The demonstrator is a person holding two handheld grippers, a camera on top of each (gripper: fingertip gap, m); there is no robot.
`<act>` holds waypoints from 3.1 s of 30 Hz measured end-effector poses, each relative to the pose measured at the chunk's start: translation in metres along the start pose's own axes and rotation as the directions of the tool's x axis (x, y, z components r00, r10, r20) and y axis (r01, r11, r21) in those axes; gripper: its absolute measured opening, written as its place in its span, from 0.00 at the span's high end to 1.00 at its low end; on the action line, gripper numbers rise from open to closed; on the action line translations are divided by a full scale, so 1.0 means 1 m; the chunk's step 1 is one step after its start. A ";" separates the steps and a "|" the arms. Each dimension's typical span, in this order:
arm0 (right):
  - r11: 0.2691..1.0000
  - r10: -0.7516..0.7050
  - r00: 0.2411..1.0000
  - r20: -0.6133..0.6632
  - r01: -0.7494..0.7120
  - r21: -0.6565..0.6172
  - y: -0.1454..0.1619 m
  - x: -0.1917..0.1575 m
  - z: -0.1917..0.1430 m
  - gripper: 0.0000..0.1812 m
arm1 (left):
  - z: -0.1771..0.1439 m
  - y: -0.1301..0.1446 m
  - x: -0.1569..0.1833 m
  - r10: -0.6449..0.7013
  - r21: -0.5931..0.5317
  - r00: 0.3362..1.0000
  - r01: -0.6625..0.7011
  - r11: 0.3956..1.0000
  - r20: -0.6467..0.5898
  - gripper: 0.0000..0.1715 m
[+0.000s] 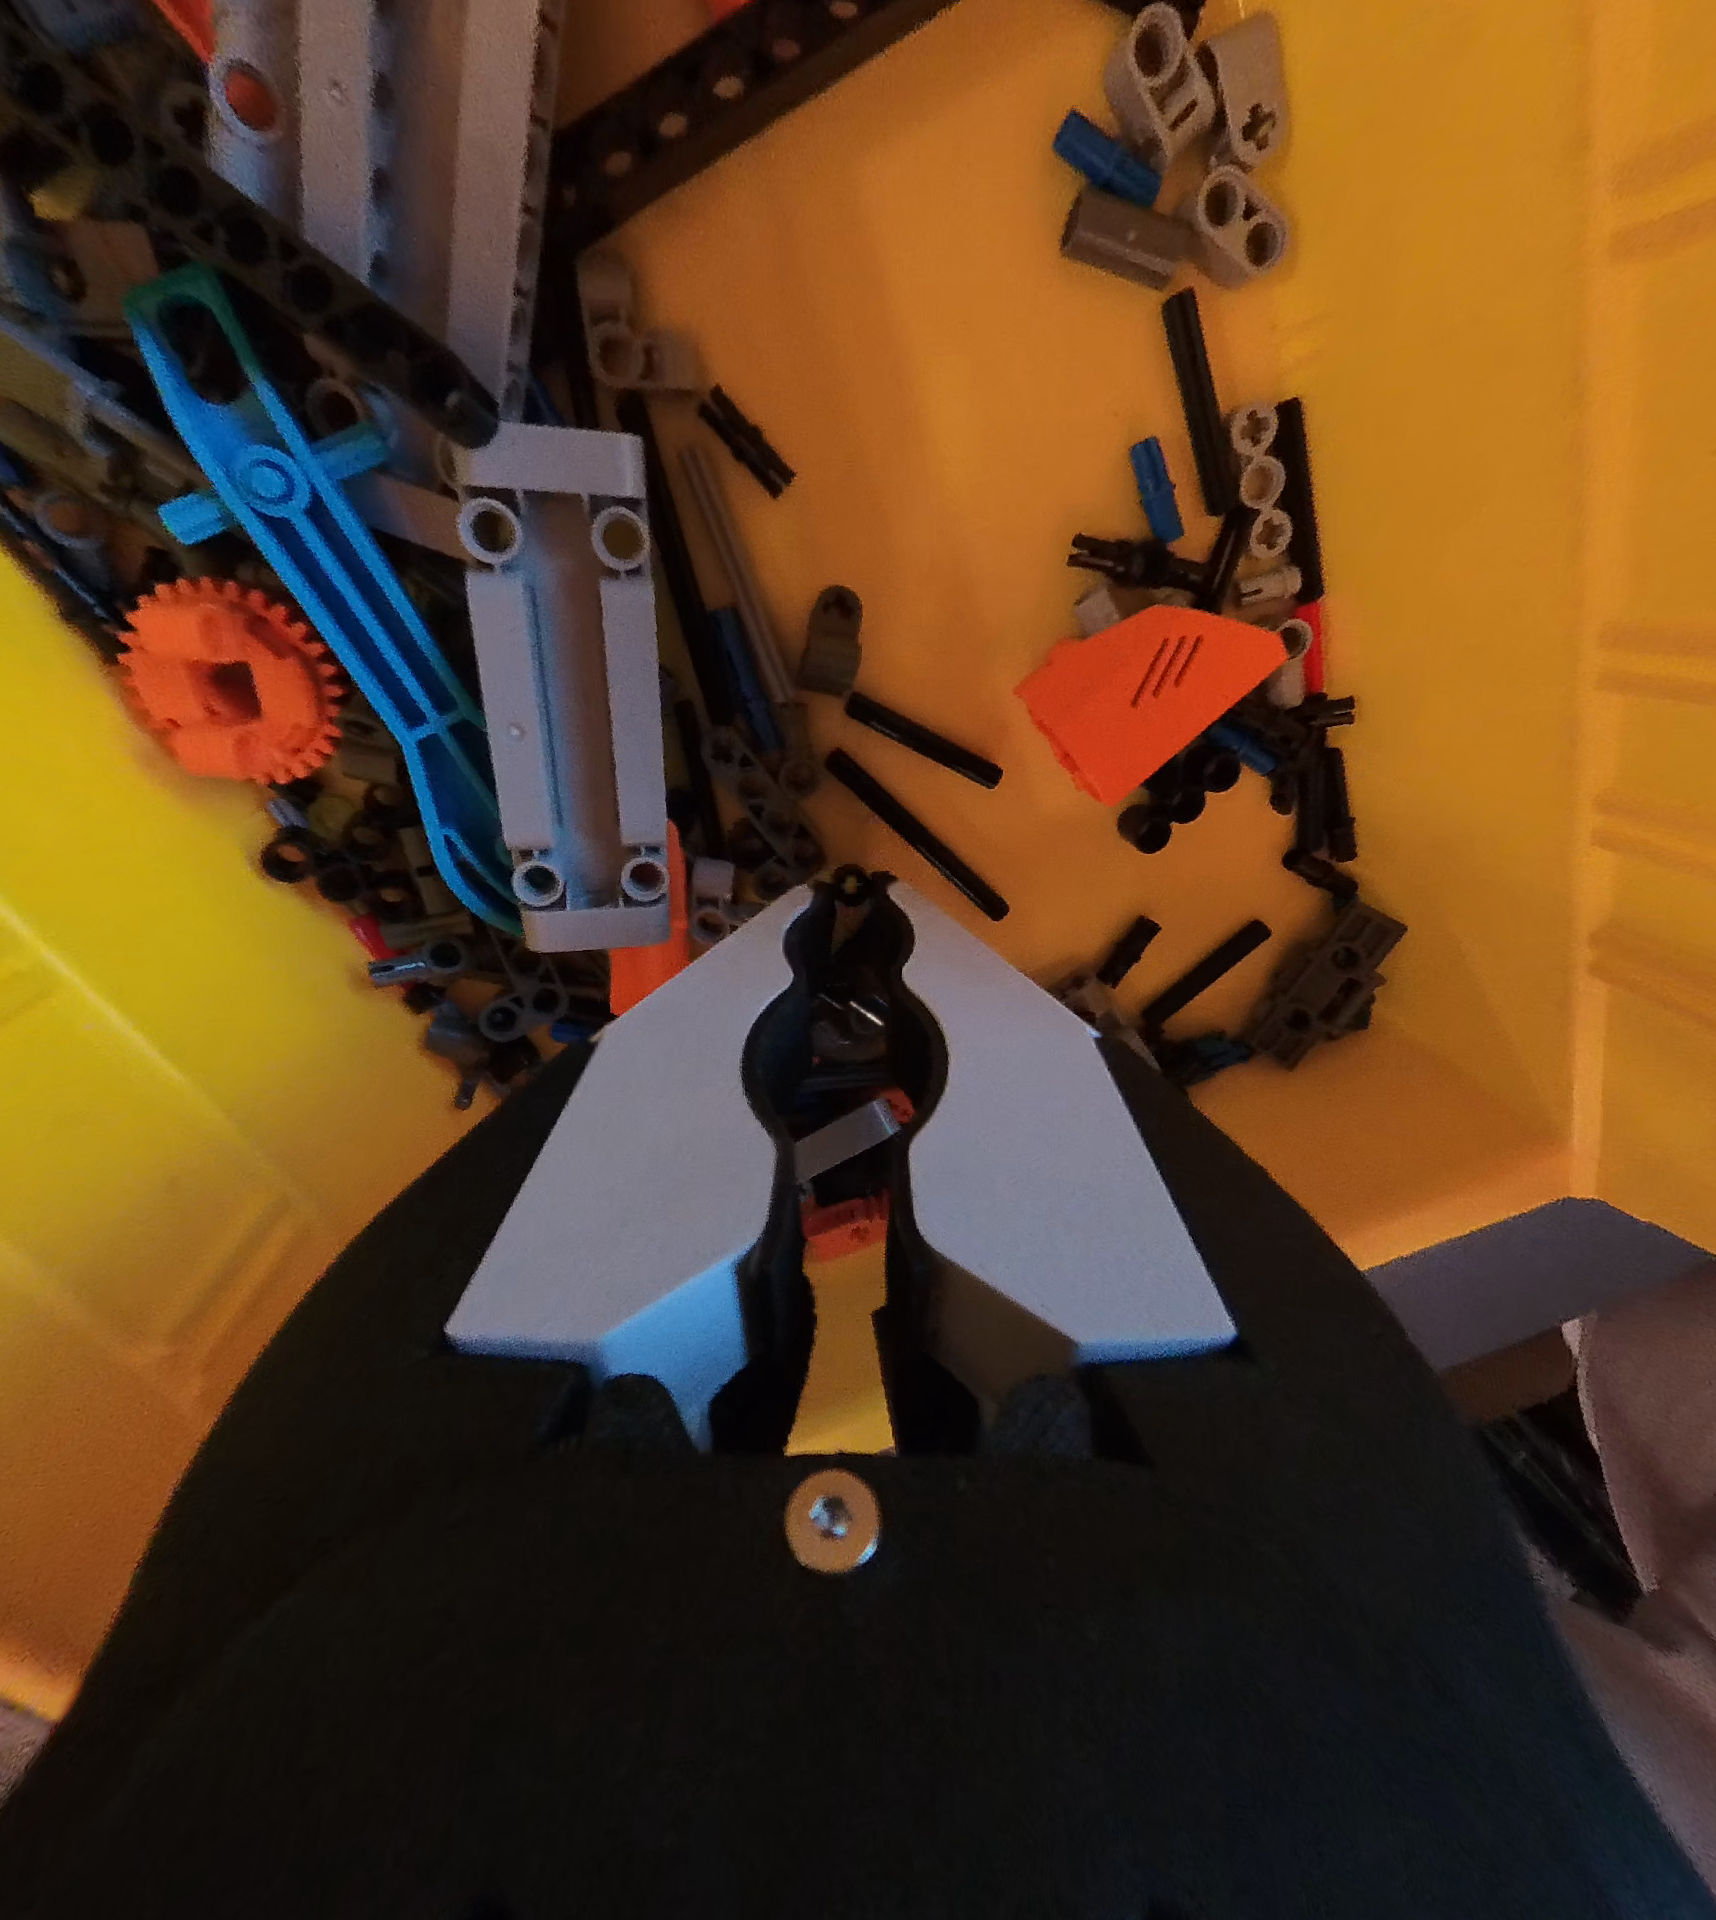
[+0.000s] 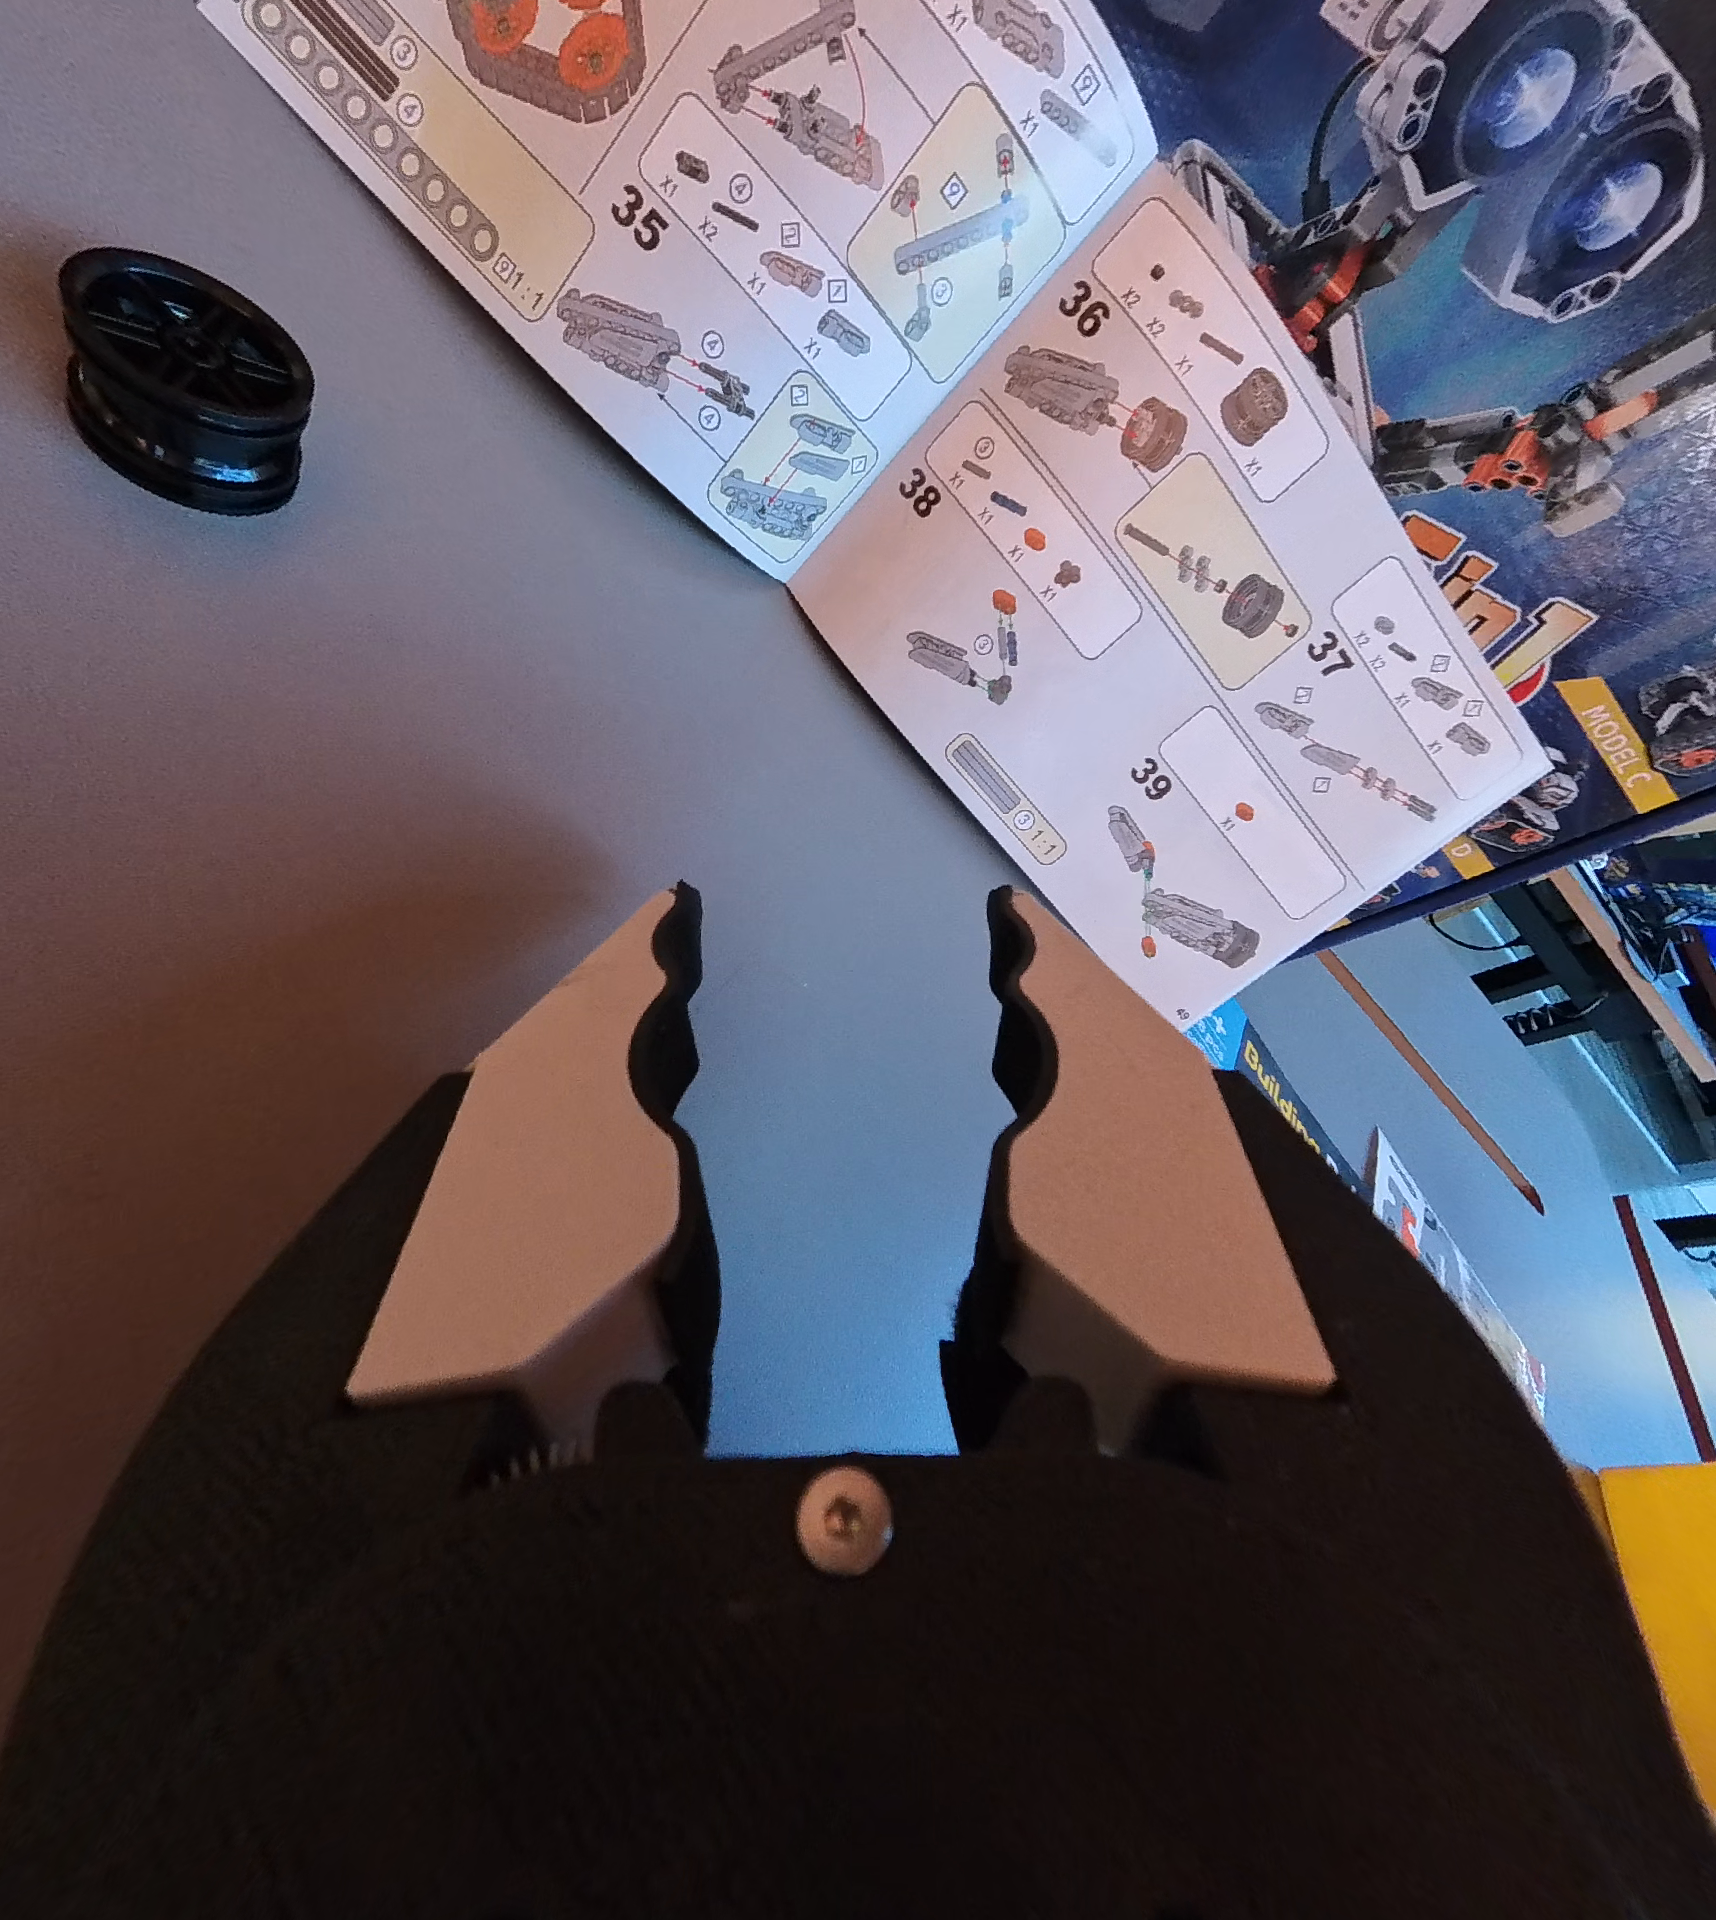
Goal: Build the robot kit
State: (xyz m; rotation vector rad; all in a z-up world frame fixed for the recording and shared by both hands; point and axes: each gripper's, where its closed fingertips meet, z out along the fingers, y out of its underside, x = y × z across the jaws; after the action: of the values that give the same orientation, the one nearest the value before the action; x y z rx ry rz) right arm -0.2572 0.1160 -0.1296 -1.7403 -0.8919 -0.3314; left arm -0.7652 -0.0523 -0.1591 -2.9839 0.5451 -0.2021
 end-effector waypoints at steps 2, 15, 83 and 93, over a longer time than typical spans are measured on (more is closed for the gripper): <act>1.000 -0.002 1.000 0.003 0.002 -0.002 0.000 -0.001 0.000 0.69 | -0.007 -0.001 0.001 -0.013 0.022 1.000 0.014 1.000 -0.009 0.98; 0.999 0.017 1.000 -0.003 -0.017 -0.029 0.004 0.002 0.002 0.71 | -0.135 -0.067 0.149 0.272 0.412 0.962 -0.246 0.878 -0.005 0.97; 0.991 0.052 0.998 -0.018 -0.054 -0.124 0.015 0.005 0.009 0.84 | -0.093 -0.203 0.278 0.417 0.392 0.870 -0.491 0.778 0.262 0.91; 0.992 0.042 0.999 -0.012 -0.043 -0.123 0.015 0.003 0.008 0.85 | -0.184 -0.210 0.272 0.218 0.611 0.755 -0.636 0.471 0.618 0.91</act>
State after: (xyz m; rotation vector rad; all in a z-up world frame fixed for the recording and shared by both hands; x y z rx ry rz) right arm -0.2460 0.1225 -0.1414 -1.8665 -0.8413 -0.3733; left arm -0.4684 0.0322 0.0788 -1.7980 0.8573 0.2599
